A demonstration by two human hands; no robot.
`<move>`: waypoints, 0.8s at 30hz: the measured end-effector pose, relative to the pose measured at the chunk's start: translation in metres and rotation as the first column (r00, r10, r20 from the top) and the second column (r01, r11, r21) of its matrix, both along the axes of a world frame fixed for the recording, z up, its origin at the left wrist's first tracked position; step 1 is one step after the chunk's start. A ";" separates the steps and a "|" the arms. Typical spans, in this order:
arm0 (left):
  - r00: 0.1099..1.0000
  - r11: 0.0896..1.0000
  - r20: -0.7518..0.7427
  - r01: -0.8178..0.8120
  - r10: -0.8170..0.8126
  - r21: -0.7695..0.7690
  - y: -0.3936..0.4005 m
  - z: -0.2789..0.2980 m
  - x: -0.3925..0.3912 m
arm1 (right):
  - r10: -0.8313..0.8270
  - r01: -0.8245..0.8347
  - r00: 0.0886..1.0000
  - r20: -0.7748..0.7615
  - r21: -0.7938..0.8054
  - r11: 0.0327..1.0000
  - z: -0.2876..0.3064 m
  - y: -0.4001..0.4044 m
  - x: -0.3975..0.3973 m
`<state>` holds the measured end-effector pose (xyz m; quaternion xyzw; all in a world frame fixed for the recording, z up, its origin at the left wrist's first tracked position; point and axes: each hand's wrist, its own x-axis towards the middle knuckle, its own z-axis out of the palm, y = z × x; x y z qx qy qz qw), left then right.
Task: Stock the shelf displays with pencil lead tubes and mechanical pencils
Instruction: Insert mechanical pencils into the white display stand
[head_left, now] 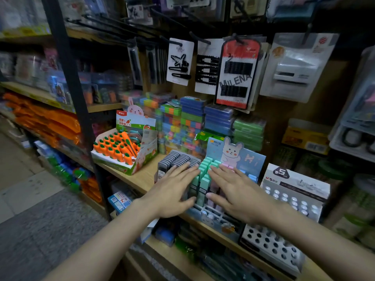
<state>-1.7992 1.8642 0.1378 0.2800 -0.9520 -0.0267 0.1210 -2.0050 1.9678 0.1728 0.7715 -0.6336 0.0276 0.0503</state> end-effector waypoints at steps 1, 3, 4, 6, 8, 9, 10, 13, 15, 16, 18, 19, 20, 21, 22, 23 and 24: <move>1.000 1.000 -0.010 -0.006 0.006 0.002 0.000 0.001 0.000 | 0.002 -0.002 1.000 -0.011 0.017 1.000 -0.003 -0.001 0.001; 1.000 1.000 -0.010 -0.012 0.012 0.003 -0.001 0.002 0.000 | 0.009 -0.009 1.000 0.005 0.039 0.999 -0.006 -0.001 0.000; 1.000 1.000 -0.008 -0.014 0.014 0.001 -0.001 0.003 -0.001 | 0.012 -0.013 1.000 0.028 0.032 0.999 -0.006 -0.001 -0.002; 1.000 1.000 -0.016 -0.010 0.010 -0.006 -0.002 0.005 -0.003 | 0.007 -0.007 0.997 0.071 0.000 1.000 -0.004 -0.002 -0.008; 1.000 1.000 -0.019 0.010 -0.010 0.002 -0.002 0.009 -0.009 | -0.007 0.007 0.996 0.089 -0.004 1.000 -0.001 -0.005 -0.012; 1.000 1.000 -0.010 0.023 -0.023 0.016 -0.003 0.011 -0.013 | -0.010 0.010 0.995 0.095 0.006 1.000 0.001 -0.007 -0.013; 0.999 0.999 -0.003 0.032 -0.032 0.036 -0.003 0.013 -0.017 | -0.006 0.005 0.994 0.111 0.009 1.000 0.002 -0.010 -0.013; 1.000 0.996 0.002 0.030 -0.031 0.082 -0.008 0.018 -0.026 | 0.009 -0.006 0.976 0.216 -0.015 1.000 0.007 -0.020 -0.009; 1.000 0.996 0.016 0.024 -0.025 0.090 -0.011 0.019 -0.028 | -0.022 0.021 0.972 0.234 0.005 1.000 0.008 -0.024 -0.008; 0.999 0.996 0.018 0.026 -0.028 0.086 -0.012 0.020 -0.029 | -0.030 0.030 0.973 0.230 0.006 1.000 0.007 -0.025 -0.010; 0.999 0.996 0.009 0.040 -0.041 0.076 -0.012 0.021 -0.032 | -0.033 0.032 0.965 0.261 0.008 0.999 0.006 -0.023 -0.016; 0.999 0.996 0.004 0.049 -0.049 0.078 -0.011 0.022 -0.035 | -0.035 0.034 0.958 0.284 0.009 0.999 0.006 -0.020 -0.019; 0.998 0.995 0.002 0.057 -0.057 0.079 -0.010 0.022 -0.037 | -0.035 0.036 0.955 0.295 0.001 0.999 0.006 -0.016 -0.023; 0.998 0.995 0.004 0.061 -0.062 0.079 -0.010 0.023 -0.040 | -0.034 0.040 0.956 0.291 -0.017 0.999 0.007 -0.011 -0.027; 0.998 0.995 0.008 0.062 -0.063 0.080 -0.009 0.023 -0.042 | -0.036 0.048 0.960 0.278 -0.036 0.998 0.007 -0.006 -0.030; 0.998 0.994 0.008 0.059 -0.060 0.087 -0.008 0.023 -0.044 | -0.040 0.056 0.963 0.265 -0.051 0.997 0.006 -0.001 -0.033; 0.999 0.994 0.000 0.052 -0.053 0.099 -0.008 0.024 -0.046 | -0.047 0.063 0.967 0.249 -0.058 0.996 0.006 0.005 -0.036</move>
